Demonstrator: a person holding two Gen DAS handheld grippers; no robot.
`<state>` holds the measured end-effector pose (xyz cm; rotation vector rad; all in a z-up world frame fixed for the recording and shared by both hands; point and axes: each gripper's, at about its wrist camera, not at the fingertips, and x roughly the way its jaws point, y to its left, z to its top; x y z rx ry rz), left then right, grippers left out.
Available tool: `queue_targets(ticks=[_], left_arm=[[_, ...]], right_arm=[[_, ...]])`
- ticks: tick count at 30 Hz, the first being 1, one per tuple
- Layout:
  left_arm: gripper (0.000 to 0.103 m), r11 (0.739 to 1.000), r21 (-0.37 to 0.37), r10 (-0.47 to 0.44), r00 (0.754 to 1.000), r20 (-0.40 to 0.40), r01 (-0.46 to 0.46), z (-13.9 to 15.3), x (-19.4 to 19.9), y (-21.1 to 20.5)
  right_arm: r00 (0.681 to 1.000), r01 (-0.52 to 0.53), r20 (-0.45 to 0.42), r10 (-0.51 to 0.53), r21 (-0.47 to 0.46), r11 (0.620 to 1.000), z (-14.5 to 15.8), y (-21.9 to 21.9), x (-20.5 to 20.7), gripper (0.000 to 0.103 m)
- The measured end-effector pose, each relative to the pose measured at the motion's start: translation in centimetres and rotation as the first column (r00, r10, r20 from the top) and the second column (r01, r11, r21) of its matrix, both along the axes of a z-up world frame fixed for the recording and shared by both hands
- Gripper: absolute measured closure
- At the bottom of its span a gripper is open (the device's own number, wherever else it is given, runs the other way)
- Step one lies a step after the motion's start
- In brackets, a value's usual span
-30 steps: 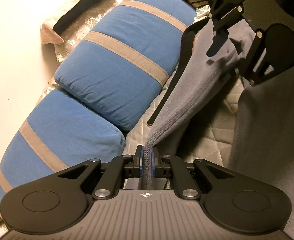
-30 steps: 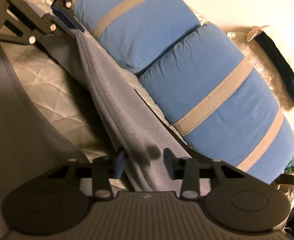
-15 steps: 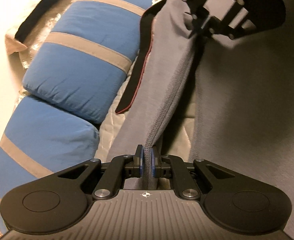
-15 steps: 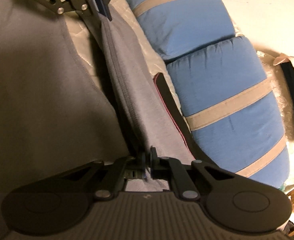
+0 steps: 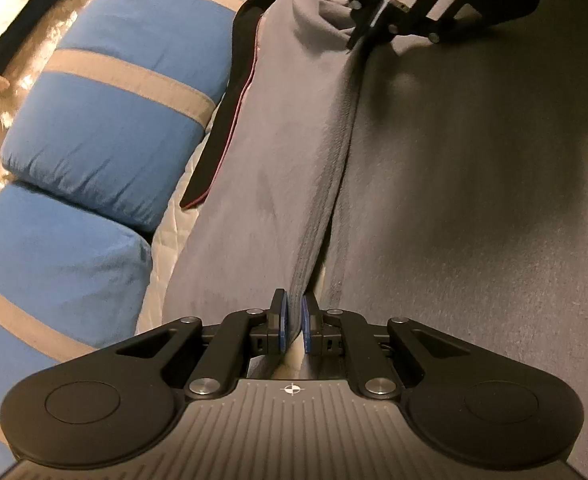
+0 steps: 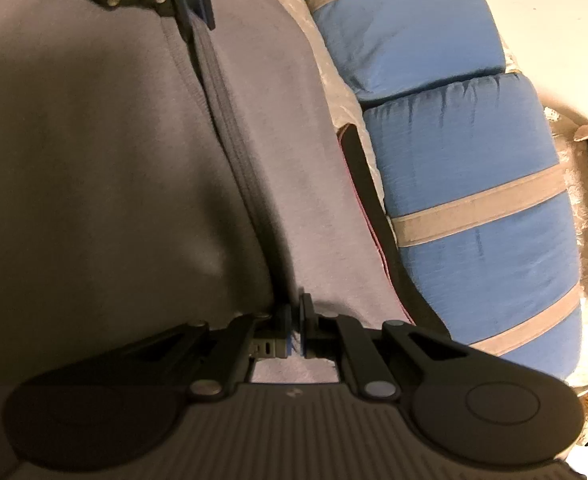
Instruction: Fold clothes
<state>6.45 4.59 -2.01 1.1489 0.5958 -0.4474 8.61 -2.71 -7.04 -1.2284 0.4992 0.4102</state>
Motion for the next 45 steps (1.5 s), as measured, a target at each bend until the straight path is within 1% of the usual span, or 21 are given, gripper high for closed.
queue_targets(ticks=[5,6,7,10,11,13,15,17,20,22,25,28,32,34,36,39,40,41,43,44,45], left_arm=[[0.084,0.999,-0.043,0.029,1.000,0.008,-0.029,0.3,0.0,0.6],[0.077,0.998,-0.057,0.036,0.999,0.005,-0.036,0.8,-0.1,0.9],[0.073,0.996,-0.081,0.049,0.999,-0.003,-0.049,1.4,-0.2,1.4],[0.049,0.967,-0.218,0.125,0.990,-0.060,-0.135,4.2,0.1,4.4],[0.043,0.947,-0.266,0.167,0.984,-0.067,-0.179,5.0,0.4,5.8],[0.041,0.882,-0.352,0.312,0.948,-0.066,-0.314,6.4,1.4,9.0],[0.041,0.775,-0.424,0.485,0.871,-0.075,-0.468,7.1,3.0,12.6],[0.041,0.633,-0.485,0.648,0.756,-0.093,-0.603,7.3,4.5,16.3],[0.041,0.381,-0.563,0.823,0.546,-0.155,-0.734,7.3,5.9,21.7],[0.041,0.194,-0.607,0.885,0.404,-0.230,-0.771,7.1,6.2,25.1],[0.041,-0.079,-0.650,0.881,0.251,-0.400,-0.756,6.5,5.0,29.6],[0.041,-0.329,-0.655,0.793,0.177,-0.583,-0.681,5.6,3.2,33.3],[0.044,-0.516,-0.621,0.636,0.222,-0.739,-0.590,3.9,1.7,35.6],[0.060,-0.561,-0.612,0.592,0.247,-0.767,-0.557,3.4,1.5,36.1],[0.098,-0.596,-0.594,0.547,0.268,-0.793,-0.541,2.9,1.8,36.3],[0.100,-0.573,-0.667,0.580,0.340,-0.741,-0.477,3.9,1.5,35.6],[0.100,-0.545,-0.705,0.601,0.376,-0.706,-0.454,4.7,1.4,35.2],[0.100,-0.487,-0.758,0.633,0.422,-0.649,-0.435,5.9,1.1,34.5],[0.100,-0.434,-0.793,0.670,0.435,-0.601,-0.427,7.5,0.5,33.6],[0.100,-0.421,-0.795,0.685,0.421,-0.595,-0.438,8.0,0.3,33.2],[0.100,-0.438,-0.761,0.694,0.359,-0.624,-0.478,7.7,0.3,33.2]], right_arm=[[1.000,0.009,-0.014,-0.009,0.006,1.000,0.3,-0.1,0.2,0.096],[1.000,0.013,-0.015,-0.013,0.011,1.000,0.4,-0.1,0.3,0.076],[1.000,0.023,-0.013,-0.022,0.047,0.999,0.9,-0.2,0.3,0.072],[0.999,0.052,-0.008,-0.051,0.153,0.987,2.4,-0.7,0.5,0.032],[0.998,0.061,-0.007,-0.061,0.188,0.980,2.9,-0.9,0.6,0.018],[0.997,0.079,-0.006,-0.080,0.258,0.963,3.9,-1.2,0.8,0.013],[0.995,0.097,-0.007,-0.100,0.326,0.940,4.8,-1.5,0.9,0.003],[0.993,0.113,-0.009,-0.119,0.393,0.913,5.8,-1.9,1.0,0.001],[0.993,0.089,0.044,-0.114,0.375,0.923,5.2,-1.0,0.6,0.001],[0.992,0.075,0.072,-0.108,0.361,0.930,4.8,-0.4,0.5,0.001],[0.992,0.059,0.085,-0.095,0.354,0.933,4.5,0.3,0.2,0.000],[0.993,0.047,0.086,-0.082,0.354,0.934,4.2,0.8,-0.3,0.000],[0.994,0.037,0.087,-0.071,0.345,0.938,3.8,1.2,-0.5,0.000],[0.994,0.040,0.083,-0.073,0.349,0.936,3.8,1.2,-0.4,0.000],[0.994,0.044,0.081,-0.078,0.353,0.935,3.8,1.1,-0.3,0.000],[0.993,0.048,0.084,-0.082,0.346,0.937,3.6,1.2,-0.2,0.000],[0.993,0.049,0.085,-0.084,0.343,0.938,3.5,1.2,-0.2,0.000],[0.993,0.051,0.086,-0.085,0.341,0.939,3.5,1.2,-0.1,0.000],[0.993,0.048,0.089,-0.083,0.338,0.940,3.5,1.2,-0.2,0.000],[0.992,0.047,0.091,-0.082,0.337,0.940,3.4,1.2,-0.2,0.000],[0.992,0.046,0.092,-0.082,0.336,0.941,3.4,1.2,-0.2,0.000]])
